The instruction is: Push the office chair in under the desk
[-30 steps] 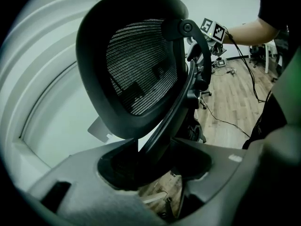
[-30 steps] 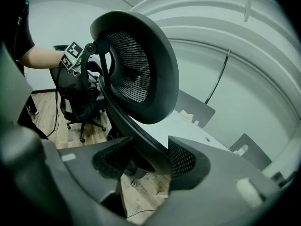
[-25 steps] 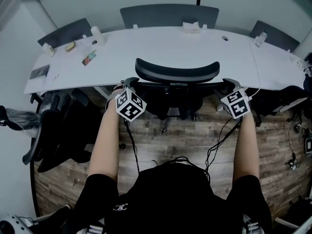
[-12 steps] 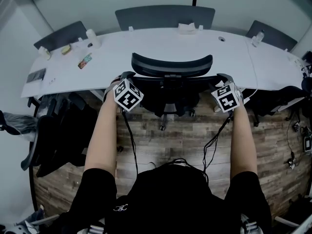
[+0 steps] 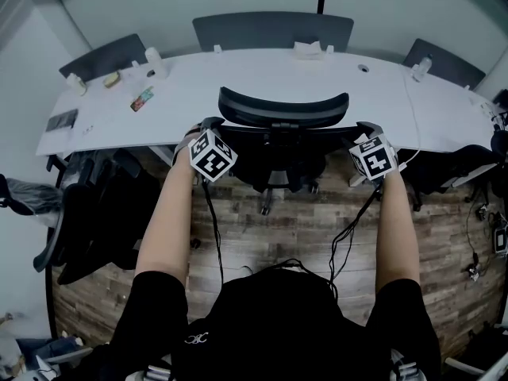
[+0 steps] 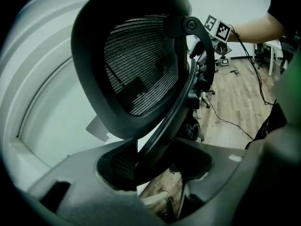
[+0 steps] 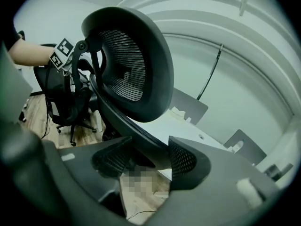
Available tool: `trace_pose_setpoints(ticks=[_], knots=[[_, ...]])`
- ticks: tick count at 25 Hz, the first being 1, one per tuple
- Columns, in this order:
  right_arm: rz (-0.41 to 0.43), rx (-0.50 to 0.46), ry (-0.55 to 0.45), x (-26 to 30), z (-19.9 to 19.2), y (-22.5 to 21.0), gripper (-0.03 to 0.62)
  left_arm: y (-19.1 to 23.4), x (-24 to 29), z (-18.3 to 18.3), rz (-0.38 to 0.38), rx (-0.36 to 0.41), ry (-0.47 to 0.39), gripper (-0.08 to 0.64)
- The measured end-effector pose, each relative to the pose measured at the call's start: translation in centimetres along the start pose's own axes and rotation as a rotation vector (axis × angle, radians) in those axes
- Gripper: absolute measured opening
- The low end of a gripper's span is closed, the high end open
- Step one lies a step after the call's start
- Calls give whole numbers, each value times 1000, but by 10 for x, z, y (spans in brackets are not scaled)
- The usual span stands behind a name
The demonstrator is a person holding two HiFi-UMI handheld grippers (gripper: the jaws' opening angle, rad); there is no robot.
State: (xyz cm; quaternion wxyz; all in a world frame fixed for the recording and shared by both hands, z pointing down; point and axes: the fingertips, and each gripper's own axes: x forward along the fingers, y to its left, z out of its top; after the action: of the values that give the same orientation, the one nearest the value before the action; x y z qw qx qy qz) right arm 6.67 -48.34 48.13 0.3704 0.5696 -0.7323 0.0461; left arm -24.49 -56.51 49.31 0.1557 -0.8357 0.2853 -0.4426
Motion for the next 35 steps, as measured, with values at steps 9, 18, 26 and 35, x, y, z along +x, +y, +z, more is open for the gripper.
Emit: trace_pose_setpoints(ticks=[9, 18, 26, 35], knots=[[-221, 167, -272, -42, 6, 3, 176, -5, -33, 21, 95, -194, -174, 229], [-255, 491, -595, -135, 62, 70, 6, -17, -145, 77, 167, -642, -575, 0], [-161, 470, -587, -156, 101, 132, 5, -81, -165, 82, 116, -690, -560, 3], [-143, 509, -531, -137, 90, 138, 5, -90, -153, 74, 92, -704, -533, 6]])
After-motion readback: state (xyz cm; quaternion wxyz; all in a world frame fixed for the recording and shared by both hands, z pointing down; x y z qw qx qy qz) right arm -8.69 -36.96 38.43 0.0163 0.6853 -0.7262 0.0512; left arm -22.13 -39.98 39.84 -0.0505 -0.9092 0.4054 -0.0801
